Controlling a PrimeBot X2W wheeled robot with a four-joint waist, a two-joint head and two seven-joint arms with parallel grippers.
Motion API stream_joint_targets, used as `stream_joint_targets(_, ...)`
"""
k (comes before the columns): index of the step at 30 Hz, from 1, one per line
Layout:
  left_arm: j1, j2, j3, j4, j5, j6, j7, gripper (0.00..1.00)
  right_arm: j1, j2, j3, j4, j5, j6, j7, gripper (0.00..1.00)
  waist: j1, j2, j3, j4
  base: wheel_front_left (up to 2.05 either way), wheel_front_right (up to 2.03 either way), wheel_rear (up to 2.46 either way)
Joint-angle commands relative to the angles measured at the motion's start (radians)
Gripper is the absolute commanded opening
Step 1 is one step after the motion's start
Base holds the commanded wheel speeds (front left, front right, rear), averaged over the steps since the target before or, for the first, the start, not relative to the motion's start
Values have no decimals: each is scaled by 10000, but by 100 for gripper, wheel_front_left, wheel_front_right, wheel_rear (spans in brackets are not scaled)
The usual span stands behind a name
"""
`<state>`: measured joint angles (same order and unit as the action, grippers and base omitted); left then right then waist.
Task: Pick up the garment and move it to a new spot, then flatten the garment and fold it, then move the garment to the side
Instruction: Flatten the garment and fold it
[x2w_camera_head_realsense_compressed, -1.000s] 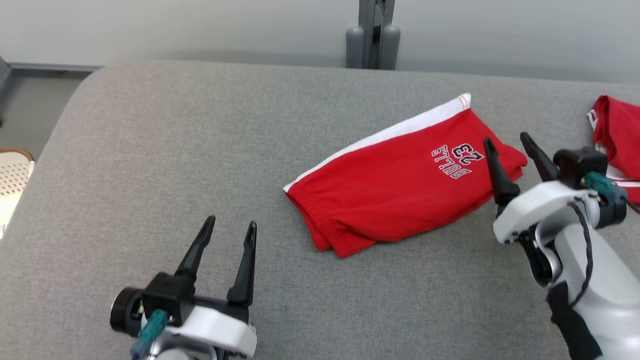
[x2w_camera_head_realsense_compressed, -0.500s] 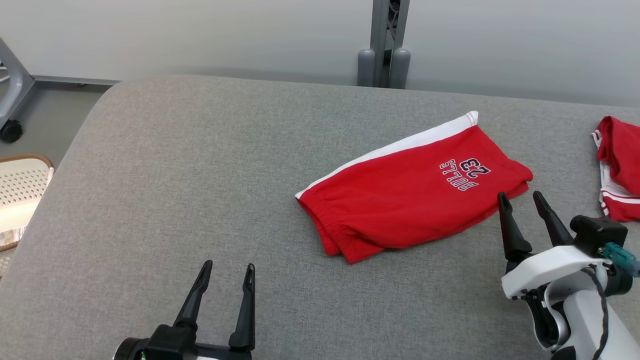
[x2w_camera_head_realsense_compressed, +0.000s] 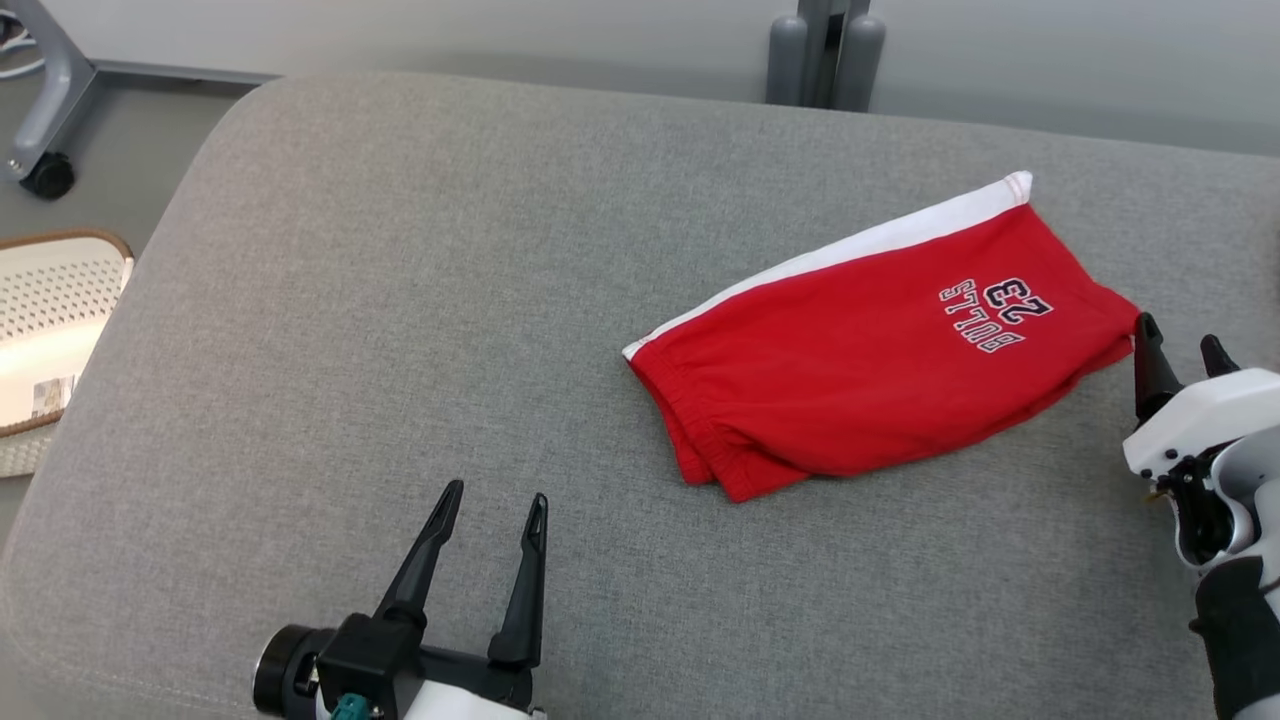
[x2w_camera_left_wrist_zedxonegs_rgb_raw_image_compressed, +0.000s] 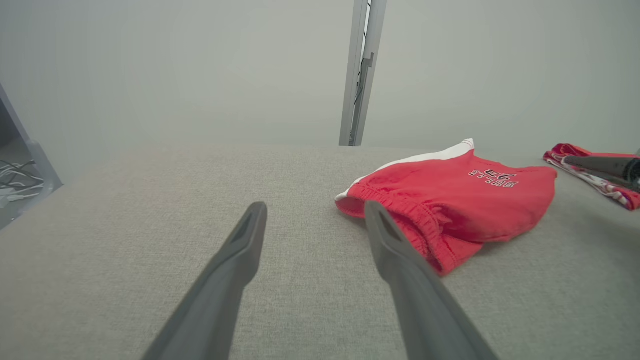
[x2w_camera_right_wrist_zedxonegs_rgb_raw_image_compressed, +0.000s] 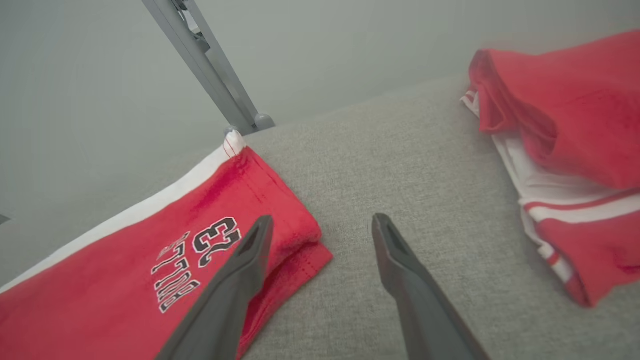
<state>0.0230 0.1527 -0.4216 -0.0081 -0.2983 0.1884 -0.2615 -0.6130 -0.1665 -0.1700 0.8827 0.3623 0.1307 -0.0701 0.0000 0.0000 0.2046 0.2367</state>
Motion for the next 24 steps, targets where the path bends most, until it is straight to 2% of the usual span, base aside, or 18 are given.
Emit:
stream_joint_targets(1, -226, 5, 62, 18, 82, -74, -42, 100, -233, -119, -81, 236, -172, 0, 82, 100, 0, 0, 179, 105, 0, 0, 0)
stream_joint_targets(7, -413, -174, 165, 125, 288, -386, -42, 100, -1075, -302, -456, 1781, -1152, 0, 75, 100, 0, 0, 527, 231, 0, 0, 0)
stream_joint_targets(11, -521, -254, 251, 185, 411, -513, -42, 100, -1313, -163, -590, 2657, -1642, 0, 31, 100, 0, 0, 650, 285, 0, 0, 0)
stream_joint_targets(18, -574, -349, 398, 290, 550, -733, -42, 100, -1499, 103, -406, 3444, -2147, 1, -384, 100, 0, 0, 690, 297, 0, 0, 0)
stream_joint_targets(19, -575, -356, 411, 306, 581, -746, -42, 100, -1533, 119, -357, 3495, -2199, 1, -438, 96, 0, 0, 688, 299, 0, 0, 0)
stream_joint_targets(20, -579, -357, 428, 327, 609, -778, -42, 100, -1566, 106, -303, 3561, -2269, 1, -436, 78, 0, 0, 687, 301, 0, 0, 0)
stream_joint_targets(21, -578, -362, 435, 343, 627, -800, -42, 100, -1596, 115, -278, 3619, -2287, 1, -438, 49, 0, 0, 679, 310, 0, 0, 0)
stream_joint_targets(22, -578, -367, 443, 356, 639, -827, -42, 100, -1620, 116, -289, 3667, -2290, 1, -454, 40, 0, 0, 667, 320, 0, 0, 0)
stream_joint_targets(23, -587, -370, 449, 374, 655, -845, -42, 100, -1643, 93, -285, 3709, -2306, 0, -470, 14, 0, 0, 651, 330, 0, 0, 0)
stream_joint_targets(24, -597, -374, 462, 383, 678, -877, -42, 100, -1654, 73, -280, 3739, -2318, 0, -492, 0, 0, 0, 633, 339, 0, 0, 0)
